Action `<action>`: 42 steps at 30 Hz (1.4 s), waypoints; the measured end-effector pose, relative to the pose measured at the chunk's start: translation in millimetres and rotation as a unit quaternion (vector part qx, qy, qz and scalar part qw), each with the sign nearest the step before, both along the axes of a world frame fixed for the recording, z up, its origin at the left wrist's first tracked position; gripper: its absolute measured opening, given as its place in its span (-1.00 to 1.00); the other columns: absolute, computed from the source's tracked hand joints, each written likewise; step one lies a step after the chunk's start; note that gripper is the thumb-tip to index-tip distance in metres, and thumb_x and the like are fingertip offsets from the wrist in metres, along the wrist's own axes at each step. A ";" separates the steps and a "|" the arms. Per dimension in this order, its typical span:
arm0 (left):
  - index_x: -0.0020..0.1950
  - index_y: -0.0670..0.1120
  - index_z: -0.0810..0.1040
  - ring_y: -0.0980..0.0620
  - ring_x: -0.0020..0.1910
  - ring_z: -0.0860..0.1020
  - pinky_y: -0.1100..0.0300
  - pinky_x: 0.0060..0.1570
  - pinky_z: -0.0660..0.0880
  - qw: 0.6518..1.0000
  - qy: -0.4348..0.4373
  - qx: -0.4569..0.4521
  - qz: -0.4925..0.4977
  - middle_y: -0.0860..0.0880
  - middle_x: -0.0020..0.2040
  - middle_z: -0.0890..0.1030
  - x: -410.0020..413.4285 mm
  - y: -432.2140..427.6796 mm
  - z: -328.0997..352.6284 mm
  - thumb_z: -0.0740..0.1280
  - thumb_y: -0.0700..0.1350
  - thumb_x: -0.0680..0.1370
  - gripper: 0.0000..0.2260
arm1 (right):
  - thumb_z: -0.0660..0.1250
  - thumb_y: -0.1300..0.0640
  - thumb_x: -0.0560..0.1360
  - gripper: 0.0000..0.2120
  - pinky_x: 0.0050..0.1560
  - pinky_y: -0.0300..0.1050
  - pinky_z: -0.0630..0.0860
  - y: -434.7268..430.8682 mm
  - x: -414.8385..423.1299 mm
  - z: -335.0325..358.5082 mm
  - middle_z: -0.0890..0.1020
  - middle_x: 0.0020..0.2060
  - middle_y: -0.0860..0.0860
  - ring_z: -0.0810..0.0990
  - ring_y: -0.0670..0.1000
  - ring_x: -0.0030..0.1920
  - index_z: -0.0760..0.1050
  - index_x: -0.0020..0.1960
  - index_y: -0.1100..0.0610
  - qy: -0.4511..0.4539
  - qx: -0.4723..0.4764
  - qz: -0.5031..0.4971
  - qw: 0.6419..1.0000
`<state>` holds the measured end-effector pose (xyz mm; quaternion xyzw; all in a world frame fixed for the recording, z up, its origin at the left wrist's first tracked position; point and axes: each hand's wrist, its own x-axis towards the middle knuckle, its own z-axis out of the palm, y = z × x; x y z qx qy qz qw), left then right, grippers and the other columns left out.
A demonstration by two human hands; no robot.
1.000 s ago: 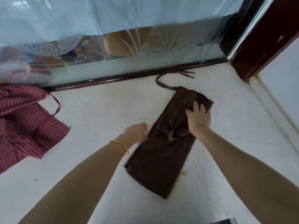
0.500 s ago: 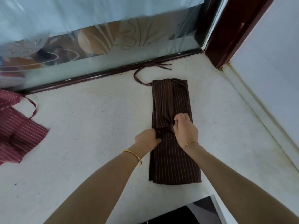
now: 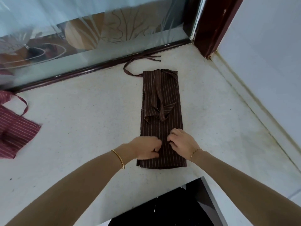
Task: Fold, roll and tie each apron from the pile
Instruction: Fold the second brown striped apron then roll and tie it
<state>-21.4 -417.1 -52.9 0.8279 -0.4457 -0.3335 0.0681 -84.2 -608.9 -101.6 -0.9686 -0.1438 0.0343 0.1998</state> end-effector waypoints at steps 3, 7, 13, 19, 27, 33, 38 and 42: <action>0.12 -0.08 0.42 -0.01 0.01 0.44 0.12 -0.08 0.47 0.992 -0.041 0.083 -0.082 -0.03 0.07 0.42 -9.7 1.1 -9.5 0.35 0.24 0.44 -0.54 | 0.40 0.34 0.38 -0.86 -0.25 0.00 0.58 -0.7 -6.1 0.5 0.55 -0.13 0.09 0.54 0.11 -0.16 0.59 -0.07 0.21 0.008 -0.012 -0.003 1.000; 0.30 -0.11 0.34 -0.03 0.06 0.40 0.12 -0.06 0.46 0.979 -0.110 0.100 -0.138 -0.06 0.15 0.37 -16.1 0.6 -16.3 0.37 0.24 0.41 -0.38 | 0.19 0.07 0.45 -0.70 -0.19 0.00 0.59 5.1 -15.1 5.2 0.55 -0.11 0.09 0.53 0.09 -0.16 0.60 -0.03 0.22 0.011 -0.022 -0.019 1.000; 0.32 -0.11 0.34 -0.04 0.04 0.42 0.12 -0.06 0.46 0.980 -0.111 0.073 -0.151 -0.09 0.14 0.39 -16.1 3.9 -11.7 0.29 0.07 0.51 -0.55 | 0.14 -0.32 0.41 -0.42 -0.09 -0.07 0.57 11.6 -34.0 15.9 0.56 -0.04 0.09 0.55 0.09 -0.08 0.52 -0.01 0.20 0.004 -0.058 0.003 0.998; 0.13 -0.12 0.43 0.01 -0.06 0.44 0.20 -0.11 0.40 0.997 -0.051 0.014 -0.050 -0.05 -0.01 0.44 -14.0 12.1 -14.3 0.22 -0.10 0.55 -0.82 | 0.36 -0.16 0.32 -0.49 0.15 0.08 0.53 9.9 -50.6 3.5 0.55 -0.04 0.12 0.52 0.22 0.11 0.54 0.02 0.26 0.022 -0.102 0.054 0.993; 0.06 -0.08 0.40 0.02 -0.05 0.43 0.18 -0.10 0.43 0.995 0.051 0.005 0.080 0.00 -0.04 0.43 -13.2 21.8 -9.8 0.37 0.05 0.48 -0.70 | 0.32 0.22 0.50 -0.87 -0.10 -0.12 0.45 0.8 -34.2 20.8 0.57 -0.14 0.08 0.51 0.03 -0.11 0.50 0.03 0.20 0.113 0.090 -0.103 0.984; 0.20 -0.02 0.41 -0.03 -0.08 0.57 0.16 -0.17 0.54 0.965 0.125 -0.043 0.225 -0.04 0.00 0.55 -2.5 32.3 -11.0 0.35 -0.19 0.49 -0.69 | 0.34 0.07 0.52 -0.77 -0.30 -0.32 0.32 -7.5 -14.1 30.3 0.45 -0.29 -0.02 0.42 -0.08 -0.29 0.53 -0.19 0.23 0.181 0.161 -0.215 0.946; 0.32 0.00 0.36 0.01 0.02 0.52 0.19 -0.04 0.51 0.947 0.176 -0.055 0.264 -0.01 0.12 0.49 2.9 35.7 -8.1 0.39 -0.20 0.46 -0.54 | 0.31 0.13 0.54 -0.80 -0.34 -0.30 0.30 -9.5 -9.8 23.2 0.45 -0.34 -0.01 0.41 -0.07 -0.32 0.55 -0.16 0.25 0.183 0.179 -0.260 0.931; 0.27 0.00 0.40 0.00 0.02 0.54 0.10 0.03 0.55 0.946 0.142 -0.062 0.285 -0.03 0.08 0.54 5.1 37.1 -15.8 0.36 -0.16 0.51 -0.65 | 0.31 0.20 0.53 -0.97 -0.38 -0.41 0.35 -7.2 -6.7 21.5 0.52 -0.28 -0.01 0.44 -0.15 -0.31 0.51 -0.06 0.16 0.165 0.215 -0.301 0.914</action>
